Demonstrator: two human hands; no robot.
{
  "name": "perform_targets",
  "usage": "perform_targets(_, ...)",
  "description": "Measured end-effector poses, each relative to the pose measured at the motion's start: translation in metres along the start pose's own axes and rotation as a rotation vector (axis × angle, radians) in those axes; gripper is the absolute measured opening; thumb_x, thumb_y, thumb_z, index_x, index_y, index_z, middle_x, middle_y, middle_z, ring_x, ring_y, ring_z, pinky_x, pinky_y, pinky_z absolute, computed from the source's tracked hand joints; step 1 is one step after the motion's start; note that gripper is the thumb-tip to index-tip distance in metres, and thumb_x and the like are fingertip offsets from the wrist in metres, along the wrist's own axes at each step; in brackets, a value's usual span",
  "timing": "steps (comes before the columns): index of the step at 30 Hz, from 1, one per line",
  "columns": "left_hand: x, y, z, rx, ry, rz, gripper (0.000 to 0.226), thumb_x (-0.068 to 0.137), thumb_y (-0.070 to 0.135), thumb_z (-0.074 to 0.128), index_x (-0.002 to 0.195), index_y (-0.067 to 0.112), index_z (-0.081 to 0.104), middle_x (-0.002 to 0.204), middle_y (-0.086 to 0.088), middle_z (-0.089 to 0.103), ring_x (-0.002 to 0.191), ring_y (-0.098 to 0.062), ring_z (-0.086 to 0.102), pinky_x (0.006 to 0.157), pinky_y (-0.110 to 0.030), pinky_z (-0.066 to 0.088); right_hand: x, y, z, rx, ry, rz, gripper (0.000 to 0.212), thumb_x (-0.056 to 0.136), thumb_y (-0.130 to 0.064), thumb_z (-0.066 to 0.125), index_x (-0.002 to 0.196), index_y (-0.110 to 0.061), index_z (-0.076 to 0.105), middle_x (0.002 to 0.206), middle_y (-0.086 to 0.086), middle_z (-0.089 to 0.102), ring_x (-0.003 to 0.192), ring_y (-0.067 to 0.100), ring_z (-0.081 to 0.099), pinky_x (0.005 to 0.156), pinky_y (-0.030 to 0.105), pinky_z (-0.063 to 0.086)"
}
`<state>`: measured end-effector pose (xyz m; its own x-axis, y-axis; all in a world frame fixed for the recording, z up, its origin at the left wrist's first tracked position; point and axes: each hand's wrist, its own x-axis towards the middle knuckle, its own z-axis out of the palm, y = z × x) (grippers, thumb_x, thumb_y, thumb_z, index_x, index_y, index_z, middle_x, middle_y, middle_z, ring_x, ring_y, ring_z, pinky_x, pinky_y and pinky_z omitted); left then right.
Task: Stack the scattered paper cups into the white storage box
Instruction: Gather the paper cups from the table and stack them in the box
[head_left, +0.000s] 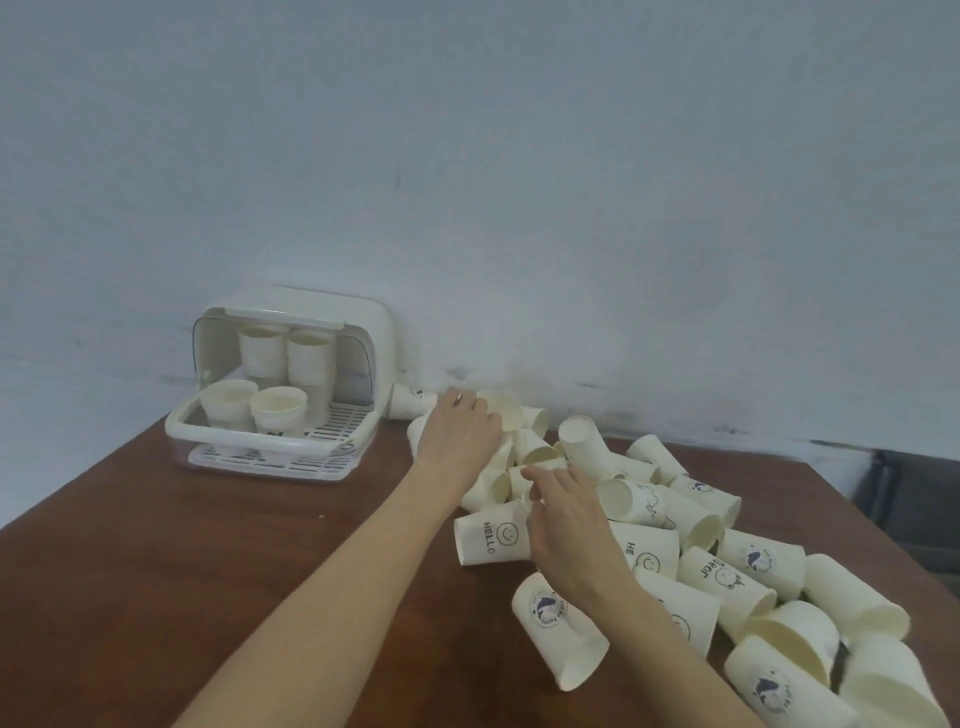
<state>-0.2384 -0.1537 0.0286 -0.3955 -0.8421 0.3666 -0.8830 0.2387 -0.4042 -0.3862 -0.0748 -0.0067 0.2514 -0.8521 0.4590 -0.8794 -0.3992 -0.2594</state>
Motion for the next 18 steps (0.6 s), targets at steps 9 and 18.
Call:
perform_targets(9,-0.030,0.034,-0.049,-0.098,0.095,-0.097,0.027,0.085,0.002,0.045,0.108,0.012,0.056,0.106,-0.006,0.060,0.103,-0.027,0.051,0.091,-0.035,0.032,-0.020,0.030,-0.036,0.026,-0.024,-0.015,0.047,0.087,0.002,0.041,0.131,-0.011,0.050,0.113,0.001,0.056,0.108,0.020,0.042,0.096,0.026,0.030)
perform_targets(18,-0.032,0.098,-0.085,-0.145,0.292,-0.126,0.026,0.050,-0.003,0.074,0.066,0.011,0.059,0.060,-0.006,0.055,0.062,-0.028,0.052,0.064,-0.037,0.044,-0.049,0.093,-0.084,0.014,-0.030,0.052,0.045,0.089,-0.001,0.040,0.131,-0.013,0.049,0.113,0.001,0.057,0.113,0.022,0.041,0.098,0.029,0.033)
